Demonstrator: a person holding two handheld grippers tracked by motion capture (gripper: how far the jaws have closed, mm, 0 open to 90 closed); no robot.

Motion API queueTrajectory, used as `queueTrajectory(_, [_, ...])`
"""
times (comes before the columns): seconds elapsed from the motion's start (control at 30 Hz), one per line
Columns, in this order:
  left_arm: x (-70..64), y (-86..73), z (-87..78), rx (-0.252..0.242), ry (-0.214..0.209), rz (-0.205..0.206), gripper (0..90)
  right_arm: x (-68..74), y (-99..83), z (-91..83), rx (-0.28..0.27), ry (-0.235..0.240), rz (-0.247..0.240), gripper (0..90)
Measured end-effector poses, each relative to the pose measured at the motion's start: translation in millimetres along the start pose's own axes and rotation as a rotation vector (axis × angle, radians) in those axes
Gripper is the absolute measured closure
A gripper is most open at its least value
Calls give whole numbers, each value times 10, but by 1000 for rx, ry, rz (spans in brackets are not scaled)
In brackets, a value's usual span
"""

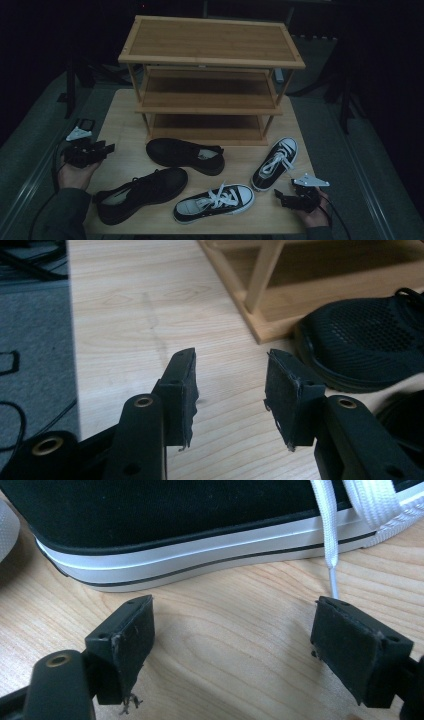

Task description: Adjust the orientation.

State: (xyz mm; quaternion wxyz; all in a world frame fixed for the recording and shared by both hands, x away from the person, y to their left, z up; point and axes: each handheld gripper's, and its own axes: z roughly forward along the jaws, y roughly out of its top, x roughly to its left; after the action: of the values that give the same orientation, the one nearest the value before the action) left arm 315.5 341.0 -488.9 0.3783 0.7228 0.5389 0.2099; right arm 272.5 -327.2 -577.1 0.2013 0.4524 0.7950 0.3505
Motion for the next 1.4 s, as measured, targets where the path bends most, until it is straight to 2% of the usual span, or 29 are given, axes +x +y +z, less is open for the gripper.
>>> queueTrajectory(0.03, [-36,22,16,7,6,25,556,0,0,0,0,0,0,176])
queueTrajectory(0.13, [-62,41,29,24,-3,44,540,0,0,0,0,0,0,176])
queueTrajectory(0.23, [-135,64,62,98,-27,93,534,1,0,0,0,0,0,176])
queueTrajectory(0.3, [-159,65,61,104,-23,107,535,0,0,0,0,0,0,176])
queueTrajectory(0.43, [-171,68,46,114,-34,110,543,0,0,0,0,0,0,176])
queueTrajectory(0.57, [-184,76,28,124,-52,96,573,1,0,0,0,0,0,175])
queueTrajectory(0.67, [-165,106,20,132,-112,51,605,0,0,1,0,0,0,175])
queueTrajectory(0.7, [-166,116,14,127,-123,49,604,0,0,0,0,0,0,175])
queueTrajectory(0.8, [-188,133,1,120,-127,73,601,0,0,0,0,0,0,175])
queueTrajectory(0.87, [-246,156,-22,101,-109,118,561,1,1,1,0,0,0,174])
queueTrajectory(1.0, [-318,184,-56,76,-97,164,564,1,4,5,0,2,1,171])
queueTrajectory(1.07, [-349,205,-69,75,-106,183,573,0,4,6,1,2,0,171])
queueTrajectory(1.13, [-376,226,-70,86,-128,185,592,0,5,6,1,2,0,171])
queueTrajectory(1.2, [-401,242,-68,101,-132,191,598,0,5,6,1,2,0,171])
queueTrajectory(1.23, [-414,245,-67,111,-139,196,621,0,5,6,1,2,0,171])
queueTrajectory(1.4, [-471,241,-75,127,-160,237,627,0,5,6,1,2,0,171])
